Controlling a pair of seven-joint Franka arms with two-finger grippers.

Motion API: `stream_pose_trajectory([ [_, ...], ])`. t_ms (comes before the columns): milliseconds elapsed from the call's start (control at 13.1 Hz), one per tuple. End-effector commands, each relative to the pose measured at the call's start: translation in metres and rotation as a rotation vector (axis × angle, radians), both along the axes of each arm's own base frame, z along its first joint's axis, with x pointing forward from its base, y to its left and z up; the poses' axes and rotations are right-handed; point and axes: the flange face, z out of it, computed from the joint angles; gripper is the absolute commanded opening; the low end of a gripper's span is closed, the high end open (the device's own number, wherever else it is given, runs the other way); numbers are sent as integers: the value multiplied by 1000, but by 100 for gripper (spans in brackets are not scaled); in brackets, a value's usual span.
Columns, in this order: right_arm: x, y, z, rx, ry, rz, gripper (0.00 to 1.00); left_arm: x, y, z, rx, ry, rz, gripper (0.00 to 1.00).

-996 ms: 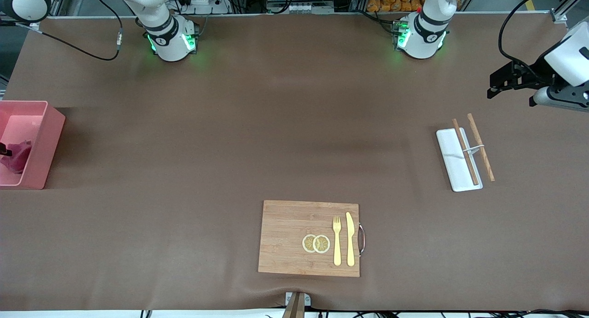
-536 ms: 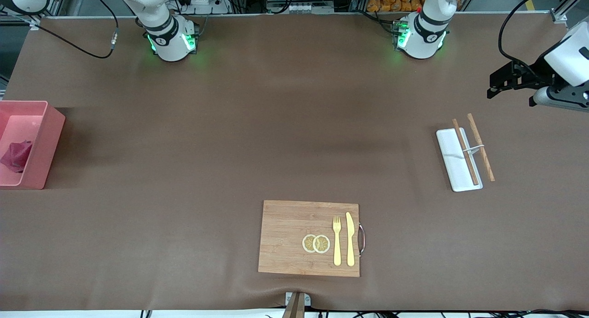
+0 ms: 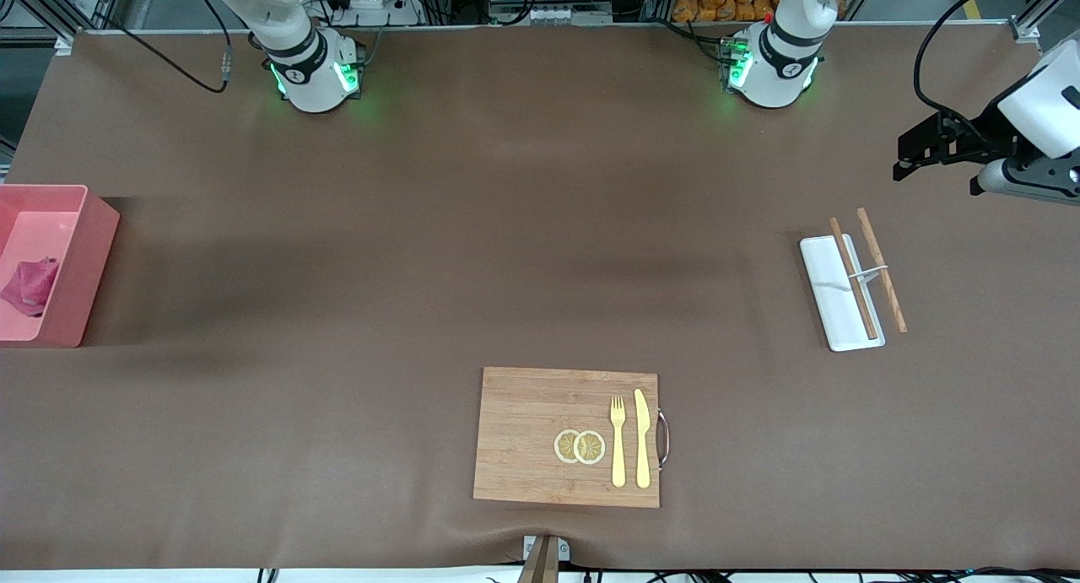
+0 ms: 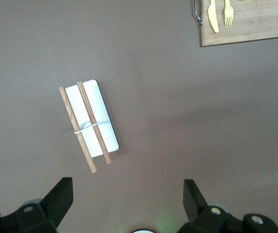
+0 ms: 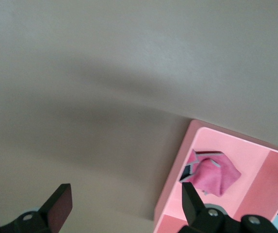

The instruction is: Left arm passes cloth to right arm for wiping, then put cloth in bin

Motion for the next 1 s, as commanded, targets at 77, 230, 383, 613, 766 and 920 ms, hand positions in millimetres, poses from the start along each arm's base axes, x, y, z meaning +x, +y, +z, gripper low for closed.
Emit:
stream_pose_trajectory([
  [77,6,79,12,-7,76,-89,100,1,0,2,-11,-7,-7,100],
  [230,5,121,21,-1,102,-148,100,1,1,2,-13,-7,-5,100],
  [383,4,162,24,43,146,-235,100,2,2,2,-2,-8,-5,100],
  [613,-1,202,35,20,148,-276,100,6,5,-3,18,-9,-2,100],
  [766,-10,197,58,-4,102,-305,100,6,0,-2,67,-24,5,100],
  [920,-42,190,80,-20,74,-332,100,8,4,-3,68,-24,42,100],
])
